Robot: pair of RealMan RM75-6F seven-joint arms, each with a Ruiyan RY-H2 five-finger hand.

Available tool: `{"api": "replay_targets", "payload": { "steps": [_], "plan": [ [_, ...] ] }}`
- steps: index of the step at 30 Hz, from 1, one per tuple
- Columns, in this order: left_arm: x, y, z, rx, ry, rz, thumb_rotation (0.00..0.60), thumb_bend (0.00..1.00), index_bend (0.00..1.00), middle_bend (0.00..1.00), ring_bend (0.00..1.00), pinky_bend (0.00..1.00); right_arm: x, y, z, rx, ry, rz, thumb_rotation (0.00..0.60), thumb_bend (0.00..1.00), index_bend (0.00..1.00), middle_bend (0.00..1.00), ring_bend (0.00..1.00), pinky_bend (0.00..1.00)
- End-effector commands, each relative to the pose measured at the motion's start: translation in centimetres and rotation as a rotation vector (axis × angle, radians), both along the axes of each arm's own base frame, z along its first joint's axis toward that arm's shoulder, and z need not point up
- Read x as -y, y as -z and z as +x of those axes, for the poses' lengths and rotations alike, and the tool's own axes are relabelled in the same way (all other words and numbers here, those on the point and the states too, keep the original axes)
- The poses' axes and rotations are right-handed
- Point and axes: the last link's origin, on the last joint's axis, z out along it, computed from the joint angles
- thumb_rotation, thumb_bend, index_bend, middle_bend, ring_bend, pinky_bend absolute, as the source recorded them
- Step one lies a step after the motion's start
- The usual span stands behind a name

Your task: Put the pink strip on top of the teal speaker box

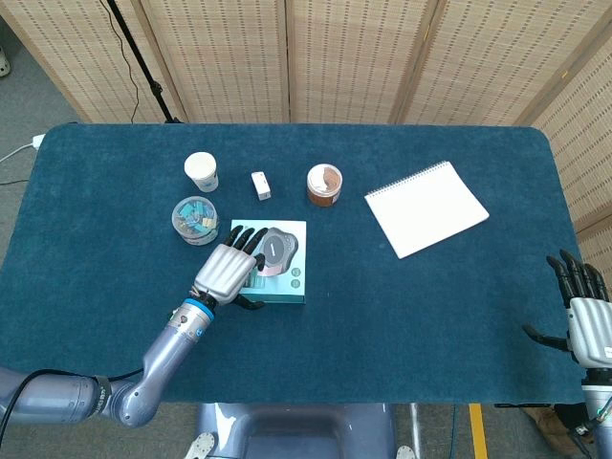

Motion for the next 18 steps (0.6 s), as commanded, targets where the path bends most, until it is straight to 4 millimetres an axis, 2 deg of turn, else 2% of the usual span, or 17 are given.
{"api": "replay_targets", "payload": {
  "steps": [1,12,18],
  "plan": [
    [0.04,0.01,0.11,0.002,0.001,-0.003,0.381,0.00,0.42,0.00,0.00,0.00,0.00,-0.02,0.00,0.001,0.000,-0.001,0.600,0.00,0.00,0.00,0.00,0.00],
    [0.91,0.21,0.84,-0.001,0.028,-0.022,0.378,0.00,0.42,0.00,0.00,0.00,-0.04,0.02,0.04,0.001,0.002,0.004,0.600,0.00,0.00,0.00,0.00,0.00],
    [0.51,0.12,0.59,-0.007,0.015,-0.007,0.378,0.00,0.42,0.00,0.00,0.00,-0.06,-0.01,0.05,0.002,0.002,0.005,0.600,0.00,0.00,0.00,0.00,0.00]
  ]
}}
